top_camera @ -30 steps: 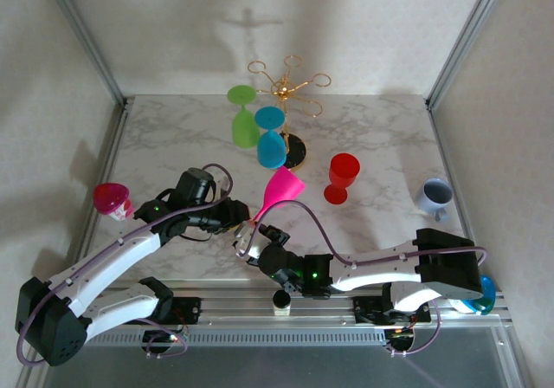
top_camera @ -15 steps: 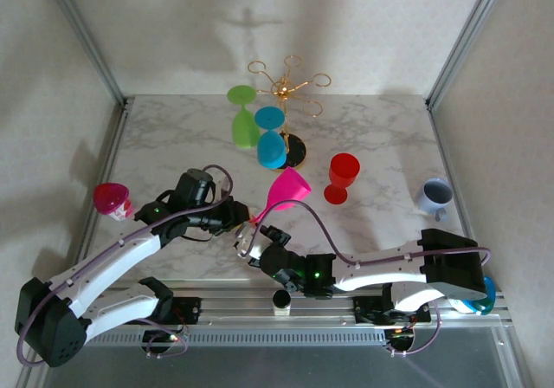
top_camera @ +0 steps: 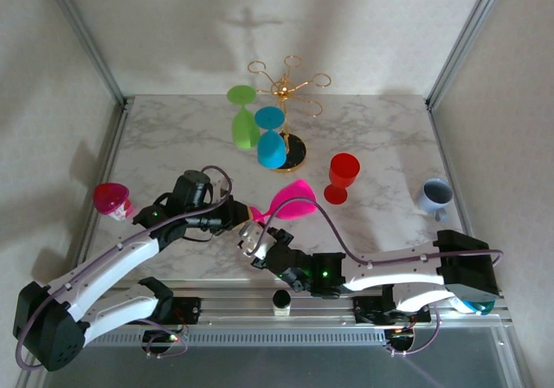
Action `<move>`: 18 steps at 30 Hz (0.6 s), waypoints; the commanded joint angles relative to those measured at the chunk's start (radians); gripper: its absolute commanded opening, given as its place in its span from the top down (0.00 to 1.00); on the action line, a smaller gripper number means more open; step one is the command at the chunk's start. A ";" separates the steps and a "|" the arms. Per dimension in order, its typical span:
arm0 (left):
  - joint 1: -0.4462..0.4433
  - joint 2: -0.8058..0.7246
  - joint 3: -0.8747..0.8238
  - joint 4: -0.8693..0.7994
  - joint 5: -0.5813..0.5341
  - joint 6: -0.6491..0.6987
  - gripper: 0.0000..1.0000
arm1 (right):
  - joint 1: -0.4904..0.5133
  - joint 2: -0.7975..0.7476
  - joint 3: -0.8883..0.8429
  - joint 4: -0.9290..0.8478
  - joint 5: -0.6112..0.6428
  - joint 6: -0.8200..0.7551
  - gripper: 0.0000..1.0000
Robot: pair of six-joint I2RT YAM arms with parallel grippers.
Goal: Take the wine glass off the wine glass rack
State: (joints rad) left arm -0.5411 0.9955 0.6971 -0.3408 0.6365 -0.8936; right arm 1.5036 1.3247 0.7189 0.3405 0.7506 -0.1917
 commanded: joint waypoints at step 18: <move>0.013 -0.036 -0.121 0.216 -0.037 -0.015 1.00 | -0.020 -0.172 0.193 -0.392 -0.046 0.335 0.83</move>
State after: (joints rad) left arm -0.5385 0.9760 0.5976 -0.2123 0.6090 -0.8963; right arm 1.5097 1.1790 0.8398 0.0826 0.7265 0.0132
